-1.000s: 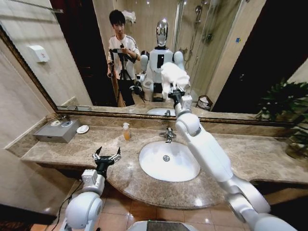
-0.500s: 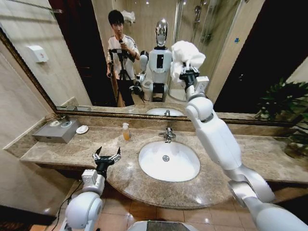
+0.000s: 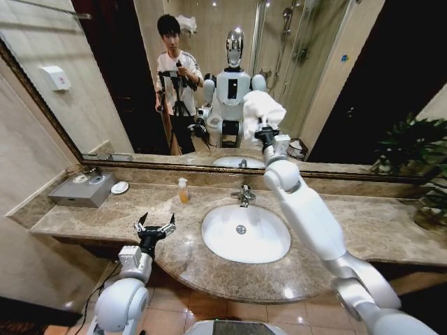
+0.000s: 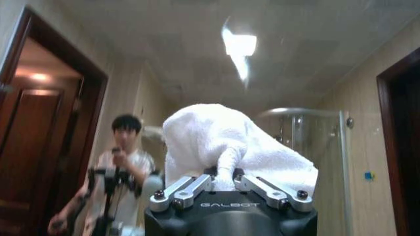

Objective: Pick up the towel from the sink counter and wipe the mirror surface.

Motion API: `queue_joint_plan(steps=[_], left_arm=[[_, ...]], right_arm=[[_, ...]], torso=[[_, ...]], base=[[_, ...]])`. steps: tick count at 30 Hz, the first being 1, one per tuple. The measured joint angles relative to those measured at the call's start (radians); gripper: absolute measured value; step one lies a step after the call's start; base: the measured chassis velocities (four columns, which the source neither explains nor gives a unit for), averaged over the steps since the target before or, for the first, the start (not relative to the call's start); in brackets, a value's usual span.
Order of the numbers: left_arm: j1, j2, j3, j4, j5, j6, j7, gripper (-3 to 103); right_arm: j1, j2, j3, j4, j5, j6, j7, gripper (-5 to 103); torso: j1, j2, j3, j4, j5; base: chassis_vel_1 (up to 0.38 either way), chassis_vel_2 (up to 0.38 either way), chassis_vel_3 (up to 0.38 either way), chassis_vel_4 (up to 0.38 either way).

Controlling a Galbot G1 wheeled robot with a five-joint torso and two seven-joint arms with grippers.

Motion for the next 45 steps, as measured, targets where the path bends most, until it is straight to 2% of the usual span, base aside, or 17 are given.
queue_joint_plan(steps=[2, 9, 14, 24, 26, 28, 29, 31, 35, 45], left_arm=[[0.000, 0.000, 0.000, 0.000, 0.000, 0.000, 0.000, 100], [0.000, 0.000, 0.000, 0.000, 0.000, 0.000, 0.000, 100], [0.000, 0.000, 0.000, 0.000, 0.000, 0.000, 0.000, 100], [0.000, 0.000, 0.000, 0.000, 0.000, 0.000, 0.000, 100], [0.000, 0.000, 0.000, 0.000, 0.000, 0.000, 0.000, 100], [0.000, 0.000, 0.000, 0.000, 0.000, 0.000, 0.000, 100], [0.000, 0.000, 0.000, 0.000, 0.000, 0.000, 0.000, 100], [0.000, 0.000, 0.000, 0.000, 0.000, 0.000, 0.000, 100], [0.000, 0.000, 0.000, 0.000, 0.000, 0.000, 0.000, 100], [0.000, 0.000, 0.000, 0.000, 0.000, 0.000, 0.000, 100]], right_arm=[[0.044, 0.002, -0.004, 0.004, 0.034, -0.005, 0.009, 8], [0.045, 0.044, -0.042, -0.002, 0.038, -0.010, 0.008, 8], [-0.035, 0.066, -0.054, 0.001, 0.039, -0.013, 0.010, 8], [-0.241, 0.012, 0.000, 0.102, 0.010, 0.023, 0.018, 8], [-0.315, 0.009, 0.010, 0.159, -0.024, 0.037, 0.005, 8], [-0.432, 0.019, 0.026, 0.206, -0.110, 0.064, -0.016, 8], [-0.432, 0.019, 0.026, 0.206, -0.110, 0.064, -0.016, 8], [-0.556, 0.041, 0.045, 0.233, -0.194, 0.097, -0.040, 8], [-0.659, 0.075, 0.061, 0.261, -0.264, 0.110, -0.055, 8], [-0.700, 0.123, 0.041, 0.271, -0.319, 0.108, -0.051, 8]], torso=[[0.000, 0.000, 0.000, 0.0002, -0.0001], [0.000, 0.000, 0.000, 0.0004, -0.0003], [0.000, 0.000, 0.000, 0.0004, -0.0002], [0.000, 0.000, 0.000, -0.0001, 0.0000], [0.000, 0.000, 0.000, 0.0004, 0.0000], [0.000, 0.000, 0.000, 0.0004, -0.0002], [0.000, 0.000, 0.000, 0.0004, -0.0002], [0.000, 0.000, 0.000, -0.0002, 0.0000], [0.000, 0.000, 0.000, 0.0000, 0.0000], [0.000, 0.000, 0.000, 0.0003, -0.0001]], base=[[0.000, 0.000, 0.000, 0.000], [0.000, 0.000, 0.000, 0.000], [0.000, 0.000, 0.000, 0.000], [0.000, 0.000, 0.000, 0.000], [0.000, 0.000, 0.000, 0.000], [0.000, 0.000, 0.000, 0.000], [0.000, 0.000, 0.000, 0.000], [0.000, 0.000, 0.000, 0.000], [0.000, 0.000, 0.000, 0.000], [0.000, 0.000, 0.000, 0.000]])
